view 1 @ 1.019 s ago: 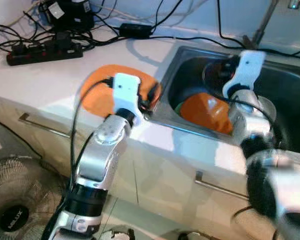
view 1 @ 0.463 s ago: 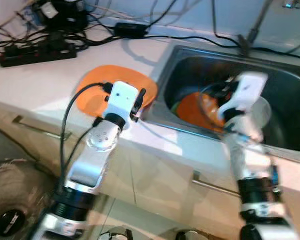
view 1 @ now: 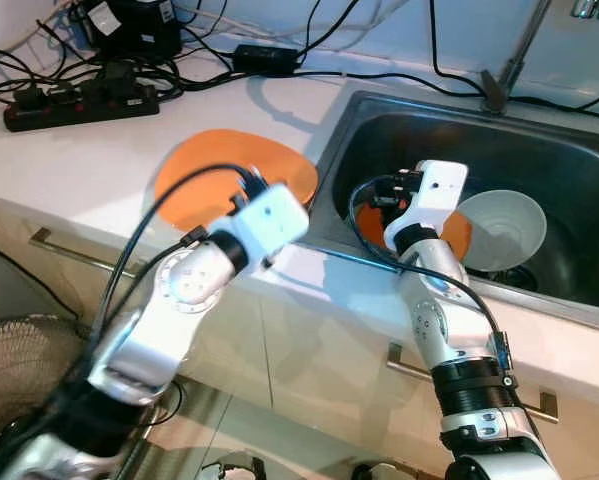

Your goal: Kitchen organization

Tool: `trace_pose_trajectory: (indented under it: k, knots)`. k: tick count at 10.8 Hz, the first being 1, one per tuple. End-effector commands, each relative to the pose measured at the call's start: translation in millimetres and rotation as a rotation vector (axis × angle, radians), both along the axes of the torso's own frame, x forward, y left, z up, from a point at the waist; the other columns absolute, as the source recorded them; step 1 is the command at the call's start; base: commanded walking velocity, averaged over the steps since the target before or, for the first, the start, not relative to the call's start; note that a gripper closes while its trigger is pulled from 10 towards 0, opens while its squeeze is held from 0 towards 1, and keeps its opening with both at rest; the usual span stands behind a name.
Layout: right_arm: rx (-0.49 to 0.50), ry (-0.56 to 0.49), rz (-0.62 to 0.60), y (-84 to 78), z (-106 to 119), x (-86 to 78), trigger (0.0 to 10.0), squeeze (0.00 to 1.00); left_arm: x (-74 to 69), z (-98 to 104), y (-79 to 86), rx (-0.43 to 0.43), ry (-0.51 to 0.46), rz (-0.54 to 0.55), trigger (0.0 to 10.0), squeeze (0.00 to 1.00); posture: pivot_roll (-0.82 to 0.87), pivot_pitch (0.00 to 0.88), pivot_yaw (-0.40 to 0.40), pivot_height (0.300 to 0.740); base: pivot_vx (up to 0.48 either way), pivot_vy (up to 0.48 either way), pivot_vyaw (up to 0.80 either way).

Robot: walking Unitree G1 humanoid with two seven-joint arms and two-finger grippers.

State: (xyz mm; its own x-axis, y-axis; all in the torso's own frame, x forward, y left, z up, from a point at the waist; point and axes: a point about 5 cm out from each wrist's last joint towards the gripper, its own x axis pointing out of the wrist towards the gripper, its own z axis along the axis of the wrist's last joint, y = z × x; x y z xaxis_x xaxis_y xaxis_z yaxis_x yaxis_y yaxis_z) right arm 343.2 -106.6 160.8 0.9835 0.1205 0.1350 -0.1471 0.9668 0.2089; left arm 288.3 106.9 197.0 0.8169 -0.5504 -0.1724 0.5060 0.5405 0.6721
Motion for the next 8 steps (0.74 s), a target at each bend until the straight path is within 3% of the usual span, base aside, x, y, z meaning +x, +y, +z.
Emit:
trace_pose_trajectory:
  k: [1,4,6,8]
  knots:
    - [0.002,0.017,-0.003,-0.9,-2,1.8,10.0,0.00,-4.3,3,-0.4,0.048,-0.002,-0.015,10.0,0.00,0.15,0.045,0.007,0.740,0.000,0.000,0.00]
    - [0.005,0.031,-0.011,-1.1,-3,3.9,10.0,0.00,0.9,-11,21.1,0.180,0.014,0.107,10.0,0.00,0.14,0.065,0.006,0.740,0.000,0.000,0.00]
    - [0.011,0.033,-0.011,-1.1,-3,4.1,10.0,0.00,6.1,-18,28.4,0.203,0.026,0.181,10.0,0.00,0.14,0.074,0.005,0.740,0.000,0.000,0.00]
    - [0.015,0.032,-0.012,-0.8,-2,4.0,10.0,0.00,8.0,-32,30.7,0.240,0.055,0.190,10.0,0.00,0.14,0.075,0.006,0.740,0.000,0.000,0.00]
